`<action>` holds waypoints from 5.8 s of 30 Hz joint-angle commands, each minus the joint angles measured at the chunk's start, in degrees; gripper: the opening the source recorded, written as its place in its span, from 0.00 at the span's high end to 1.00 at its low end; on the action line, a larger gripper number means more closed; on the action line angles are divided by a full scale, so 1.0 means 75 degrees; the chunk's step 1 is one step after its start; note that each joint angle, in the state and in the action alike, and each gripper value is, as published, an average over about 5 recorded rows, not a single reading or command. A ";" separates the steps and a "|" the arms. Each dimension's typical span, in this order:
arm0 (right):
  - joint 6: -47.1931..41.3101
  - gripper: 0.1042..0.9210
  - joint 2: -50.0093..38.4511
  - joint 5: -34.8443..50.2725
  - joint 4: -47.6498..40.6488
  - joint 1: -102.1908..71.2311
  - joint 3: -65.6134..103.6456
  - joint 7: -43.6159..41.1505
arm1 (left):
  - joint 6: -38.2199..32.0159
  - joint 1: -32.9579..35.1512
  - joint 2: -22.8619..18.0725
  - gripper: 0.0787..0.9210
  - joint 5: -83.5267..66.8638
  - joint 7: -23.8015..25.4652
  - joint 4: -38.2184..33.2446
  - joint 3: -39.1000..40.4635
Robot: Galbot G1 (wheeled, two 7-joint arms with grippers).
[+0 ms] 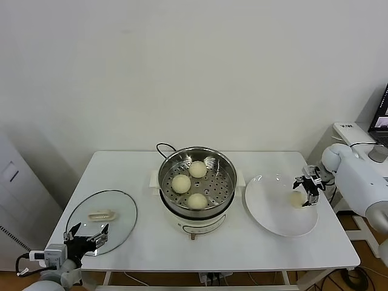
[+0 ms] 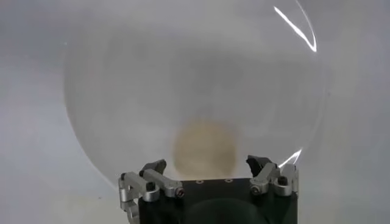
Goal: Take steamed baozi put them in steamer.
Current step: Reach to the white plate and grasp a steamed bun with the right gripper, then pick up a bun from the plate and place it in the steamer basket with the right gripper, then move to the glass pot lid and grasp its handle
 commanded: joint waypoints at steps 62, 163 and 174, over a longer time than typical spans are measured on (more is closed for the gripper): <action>-0.6581 0.54 0.0354 0.9457 0.6335 0.6081 -0.8144 0.1844 | 0.0060 0.0067 -0.0199 0.12 0.0093 -0.0142 -0.0136 -0.0006; -0.2530 0.12 0.1488 0.7095 0.7686 -0.8599 0.8341 0.8225 | -0.3912 0.0072 -0.1075 0.12 1.3191 0.0090 0.2928 -0.0391; -0.2428 0.12 0.1579 0.6865 0.7609 -0.8541 0.8314 0.8093 | -0.4368 -0.0855 -0.1229 0.12 1.4254 -0.0305 0.4035 -0.0408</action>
